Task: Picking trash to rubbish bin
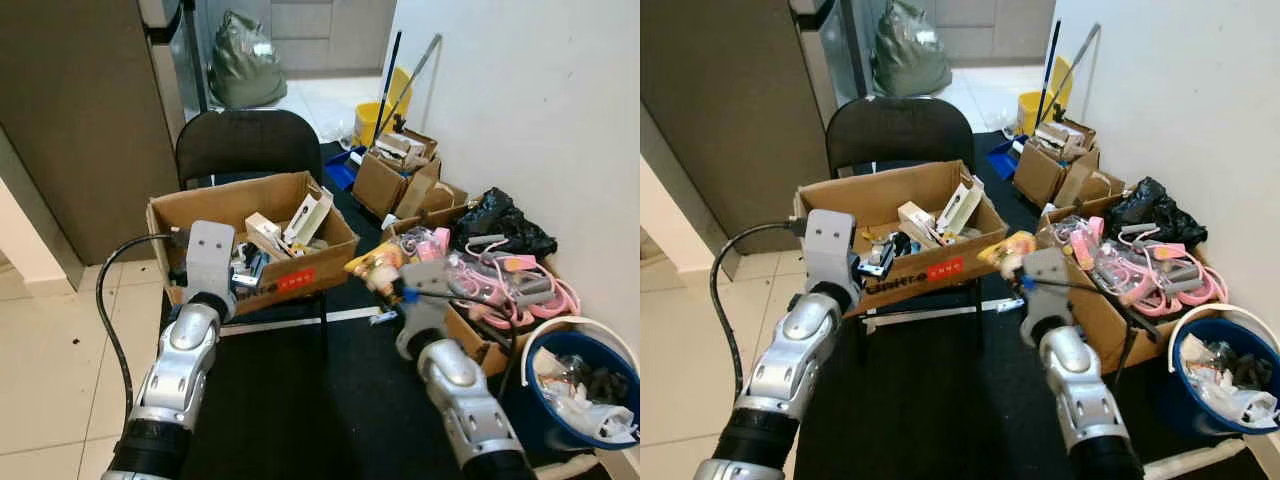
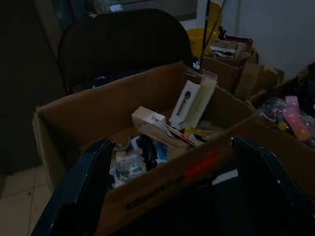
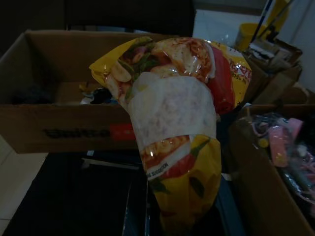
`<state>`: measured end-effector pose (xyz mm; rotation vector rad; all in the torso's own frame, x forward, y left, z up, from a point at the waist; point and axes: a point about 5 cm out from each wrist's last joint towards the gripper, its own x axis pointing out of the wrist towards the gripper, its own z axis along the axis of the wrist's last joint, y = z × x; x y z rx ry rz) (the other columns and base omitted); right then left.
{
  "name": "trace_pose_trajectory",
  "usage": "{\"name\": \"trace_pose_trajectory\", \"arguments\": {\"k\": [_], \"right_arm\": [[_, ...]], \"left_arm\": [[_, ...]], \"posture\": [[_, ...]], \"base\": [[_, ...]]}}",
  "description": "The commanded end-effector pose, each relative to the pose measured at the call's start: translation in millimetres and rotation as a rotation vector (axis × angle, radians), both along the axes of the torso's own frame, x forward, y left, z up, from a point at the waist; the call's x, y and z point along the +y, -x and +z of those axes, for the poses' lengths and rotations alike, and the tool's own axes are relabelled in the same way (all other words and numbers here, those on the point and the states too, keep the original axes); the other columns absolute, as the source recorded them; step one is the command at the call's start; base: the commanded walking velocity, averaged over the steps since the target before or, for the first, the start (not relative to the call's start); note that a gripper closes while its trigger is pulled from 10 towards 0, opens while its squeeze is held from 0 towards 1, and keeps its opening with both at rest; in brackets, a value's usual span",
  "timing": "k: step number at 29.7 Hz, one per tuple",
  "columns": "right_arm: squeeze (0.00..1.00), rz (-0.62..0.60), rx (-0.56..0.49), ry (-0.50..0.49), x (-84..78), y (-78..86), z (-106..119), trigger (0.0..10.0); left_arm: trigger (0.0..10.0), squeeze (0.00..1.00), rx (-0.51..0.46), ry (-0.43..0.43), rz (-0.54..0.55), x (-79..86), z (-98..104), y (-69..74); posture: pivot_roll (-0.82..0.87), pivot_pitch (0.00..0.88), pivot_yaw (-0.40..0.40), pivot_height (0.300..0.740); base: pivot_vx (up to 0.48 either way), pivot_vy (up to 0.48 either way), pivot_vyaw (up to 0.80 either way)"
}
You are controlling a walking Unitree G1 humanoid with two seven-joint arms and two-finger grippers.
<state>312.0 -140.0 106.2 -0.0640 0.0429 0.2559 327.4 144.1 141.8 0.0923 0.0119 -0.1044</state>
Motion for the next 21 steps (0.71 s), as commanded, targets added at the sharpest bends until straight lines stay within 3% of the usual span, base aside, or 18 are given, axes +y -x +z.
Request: {"name": "trace_pose_trajectory", "arguments": {"k": [1, 13, 21], "right_arm": [[0.00, 0.016, 0.009, -0.001, 4.9, 0.6, -3.4, 10.0], [0.00, 0.027, 0.010, 0.005, 7.4, 1.8, -6.2, 10.0], [0.00, 0.025, 0.011, 0.003, 6.9, 0.0, -7.1, 10.0]], "left_arm": [[10.0, 0.00, 0.022, -0.006, 0.012, 5.5, -5.1, 2.5], [10.0, 0.00, 0.033, -0.017, 0.014, 10.9, -8.8, 4.0], [10.0, 0.00, 0.024, -0.018, -0.011, 4.4, -6.9, 4.0]], "posture": [[-0.07, 0.093, -0.027, 0.740], [-0.08, 0.088, -0.020, 0.740], [-0.07, 0.074, -0.027, 0.740]], "base": [[0.364, 0.000, 0.00], [0.363, 0.000, 0.00], [0.363, 0.000, 0.00]]}}
